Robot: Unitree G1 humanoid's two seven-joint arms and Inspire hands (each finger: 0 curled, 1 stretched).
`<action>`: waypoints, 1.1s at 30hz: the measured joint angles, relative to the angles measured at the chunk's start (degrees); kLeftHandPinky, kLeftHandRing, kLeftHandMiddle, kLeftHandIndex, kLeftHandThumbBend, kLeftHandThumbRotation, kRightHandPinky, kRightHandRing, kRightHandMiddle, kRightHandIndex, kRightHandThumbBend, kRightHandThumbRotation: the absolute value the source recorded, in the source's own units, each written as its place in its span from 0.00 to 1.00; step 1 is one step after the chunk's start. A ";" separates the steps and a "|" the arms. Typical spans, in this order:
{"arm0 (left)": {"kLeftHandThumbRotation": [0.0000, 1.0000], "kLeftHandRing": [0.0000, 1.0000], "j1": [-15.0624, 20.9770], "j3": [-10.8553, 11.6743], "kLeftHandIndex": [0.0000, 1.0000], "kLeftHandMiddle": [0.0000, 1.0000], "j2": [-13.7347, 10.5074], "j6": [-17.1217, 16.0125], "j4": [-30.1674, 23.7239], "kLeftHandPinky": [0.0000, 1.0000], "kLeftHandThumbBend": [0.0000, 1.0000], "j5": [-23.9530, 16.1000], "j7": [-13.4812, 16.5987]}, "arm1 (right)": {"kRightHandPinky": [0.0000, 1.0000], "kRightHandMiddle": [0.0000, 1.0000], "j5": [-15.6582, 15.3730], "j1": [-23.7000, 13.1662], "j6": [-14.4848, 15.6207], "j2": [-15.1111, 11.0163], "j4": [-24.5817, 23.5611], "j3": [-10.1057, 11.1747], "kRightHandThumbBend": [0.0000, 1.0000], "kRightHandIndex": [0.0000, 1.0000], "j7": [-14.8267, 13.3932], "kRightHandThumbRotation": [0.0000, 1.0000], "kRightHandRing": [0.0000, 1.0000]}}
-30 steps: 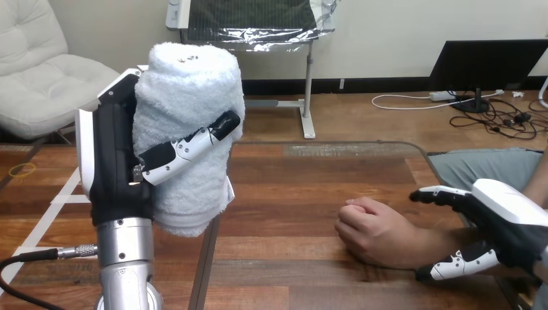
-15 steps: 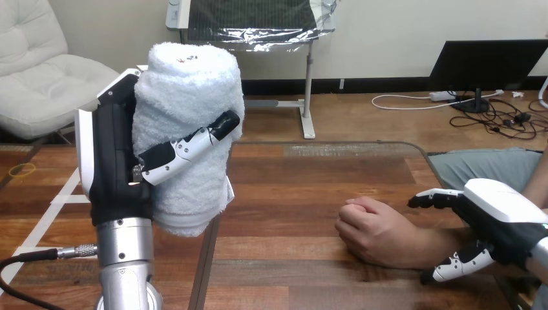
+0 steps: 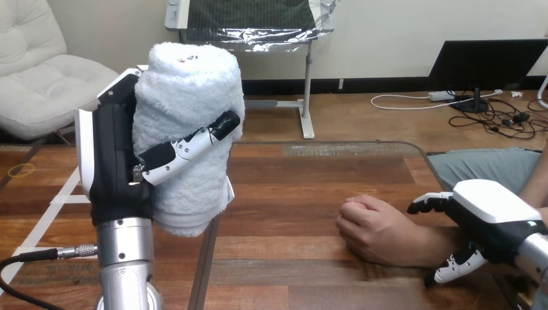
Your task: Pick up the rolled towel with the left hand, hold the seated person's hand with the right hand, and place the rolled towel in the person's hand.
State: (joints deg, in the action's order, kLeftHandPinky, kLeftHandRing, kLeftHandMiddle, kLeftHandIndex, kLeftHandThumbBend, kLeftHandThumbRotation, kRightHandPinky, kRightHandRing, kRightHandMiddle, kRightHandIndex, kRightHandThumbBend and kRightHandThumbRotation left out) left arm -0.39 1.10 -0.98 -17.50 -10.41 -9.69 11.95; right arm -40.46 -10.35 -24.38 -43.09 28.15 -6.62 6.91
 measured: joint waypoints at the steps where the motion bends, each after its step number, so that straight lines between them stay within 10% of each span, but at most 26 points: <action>1: 0.00 0.21 0.00 0.00 0.34 0.28 0.00 -0.01 0.00 0.16 0.46 0.00 0.01 | 0.77 0.79 -0.20 -0.26 0.09 -0.01 0.35 -0.30 1.00 0.78 -0.11 0.21 0.79; 33: 0.00 0.21 0.00 0.01 0.34 0.28 0.00 -0.18 0.00 0.15 0.46 -0.21 0.50 | 0.49 0.68 -0.87 -4.60 4.31 0.03 6.14 -4.59 0.91 0.69 -1.39 0.23 0.66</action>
State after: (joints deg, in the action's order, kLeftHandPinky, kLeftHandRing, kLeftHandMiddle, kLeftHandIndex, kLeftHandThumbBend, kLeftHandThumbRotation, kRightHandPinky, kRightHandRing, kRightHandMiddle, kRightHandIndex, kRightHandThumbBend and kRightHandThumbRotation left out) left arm -0.39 1.11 -0.98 -17.68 -10.41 -9.91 12.45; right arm -41.33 -14.95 -20.07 -43.07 34.29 -11.22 5.52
